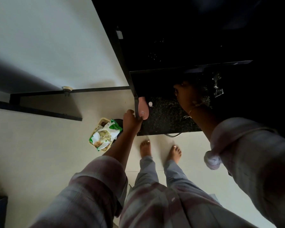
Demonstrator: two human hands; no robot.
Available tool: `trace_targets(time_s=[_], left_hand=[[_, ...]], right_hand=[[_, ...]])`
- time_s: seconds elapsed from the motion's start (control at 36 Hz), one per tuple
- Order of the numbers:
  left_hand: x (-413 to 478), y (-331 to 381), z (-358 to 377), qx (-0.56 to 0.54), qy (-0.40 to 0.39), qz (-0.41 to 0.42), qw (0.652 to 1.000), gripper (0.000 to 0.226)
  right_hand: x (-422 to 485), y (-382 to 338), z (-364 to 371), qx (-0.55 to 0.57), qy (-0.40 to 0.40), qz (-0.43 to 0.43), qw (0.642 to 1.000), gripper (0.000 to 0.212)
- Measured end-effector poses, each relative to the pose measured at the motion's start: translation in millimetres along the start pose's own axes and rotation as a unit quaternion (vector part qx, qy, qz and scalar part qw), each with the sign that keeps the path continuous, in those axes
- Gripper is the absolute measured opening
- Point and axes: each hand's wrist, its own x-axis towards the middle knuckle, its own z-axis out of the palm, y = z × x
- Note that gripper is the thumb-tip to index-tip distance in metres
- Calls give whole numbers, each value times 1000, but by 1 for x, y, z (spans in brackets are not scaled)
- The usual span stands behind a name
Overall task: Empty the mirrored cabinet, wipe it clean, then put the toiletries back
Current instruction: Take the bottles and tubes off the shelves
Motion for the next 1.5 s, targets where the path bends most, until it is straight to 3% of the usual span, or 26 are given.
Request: trace_targets(time_s=[0.44,0.86,1.03,1.17,1.25,1.42,1.5], left_hand=[[-25,-3,-7,-29,-12,70,997,24],[-22,-6,-7,-34,-29,88,995,8],[-15,-9,-5,4,-30,105,994,22],[-26,5,-18,57,-19,162,985,27],[-34,9,-26,96,-13,192,977,41],[-57,37,-52,170,75,342,921,65],[-64,54,-62,168,83,384,904,76]], right_hand=[[-82,-68,37,112,-38,-36,992,19],[-72,-84,35,108,-69,-34,991,40],[-75,-83,28,105,-82,-21,991,52],[-82,-78,12,80,-72,-13,994,58],[-91,-74,-2,65,-58,-1,996,60],[-101,-66,-44,-16,9,9,1000,68],[-106,-68,-72,-38,62,28,997,77]])
